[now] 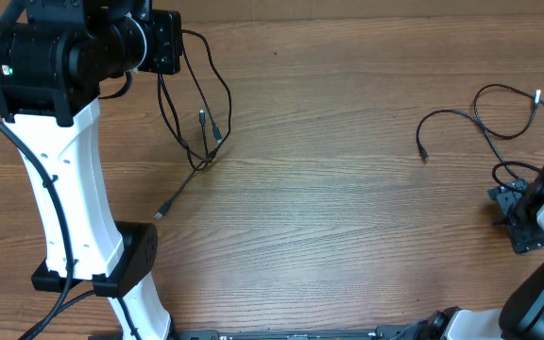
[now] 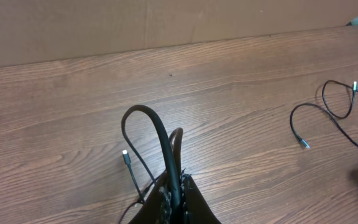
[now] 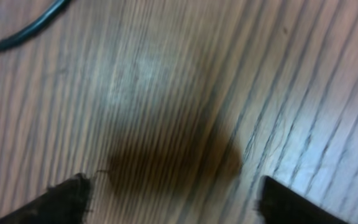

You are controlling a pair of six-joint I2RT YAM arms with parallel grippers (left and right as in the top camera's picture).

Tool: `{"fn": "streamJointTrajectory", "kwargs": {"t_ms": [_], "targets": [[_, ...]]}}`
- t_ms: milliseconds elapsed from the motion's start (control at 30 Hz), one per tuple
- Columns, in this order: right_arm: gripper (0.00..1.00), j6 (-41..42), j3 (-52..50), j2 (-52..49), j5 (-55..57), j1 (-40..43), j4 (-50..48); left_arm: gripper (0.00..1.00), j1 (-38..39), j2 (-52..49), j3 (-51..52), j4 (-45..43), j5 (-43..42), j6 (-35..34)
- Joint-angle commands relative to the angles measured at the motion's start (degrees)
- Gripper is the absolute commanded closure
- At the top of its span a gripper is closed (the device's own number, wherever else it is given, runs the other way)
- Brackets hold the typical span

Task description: Untangle cables

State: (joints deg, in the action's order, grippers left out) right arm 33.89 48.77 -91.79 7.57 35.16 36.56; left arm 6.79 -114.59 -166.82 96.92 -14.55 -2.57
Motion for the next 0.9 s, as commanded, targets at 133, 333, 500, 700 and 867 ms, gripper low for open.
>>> {"fn": "streamJointTrajectory", "kwargs": {"t_ms": [133,333,500,700,867], "targets": [[0.55,0.2,0.2,-2.4,-0.2,0.2,-1.8,0.96,0.4,0.3,-0.1,-0.2,0.1,1.0],[0.70,0.2,0.2,-2.4,-0.1,0.2,-3.9,0.96,0.4,0.3,-0.1,-0.2,0.0,0.8],[0.73,0.2,0.2,-2.6,-0.2,0.2,-7.7,0.95,0.4,0.3,-0.1,-0.2,0.0,0.8],[0.73,0.2,0.2,-3.2,-0.2,0.2,-11.9,0.95,0.4,0.3,-0.1,-0.2,0.0,0.8],[0.76,0.2,0.2,-6.4,-0.2,0.2,-13.3,0.95,0.4,0.3,-0.1,-0.2,0.0,0.6]]}}
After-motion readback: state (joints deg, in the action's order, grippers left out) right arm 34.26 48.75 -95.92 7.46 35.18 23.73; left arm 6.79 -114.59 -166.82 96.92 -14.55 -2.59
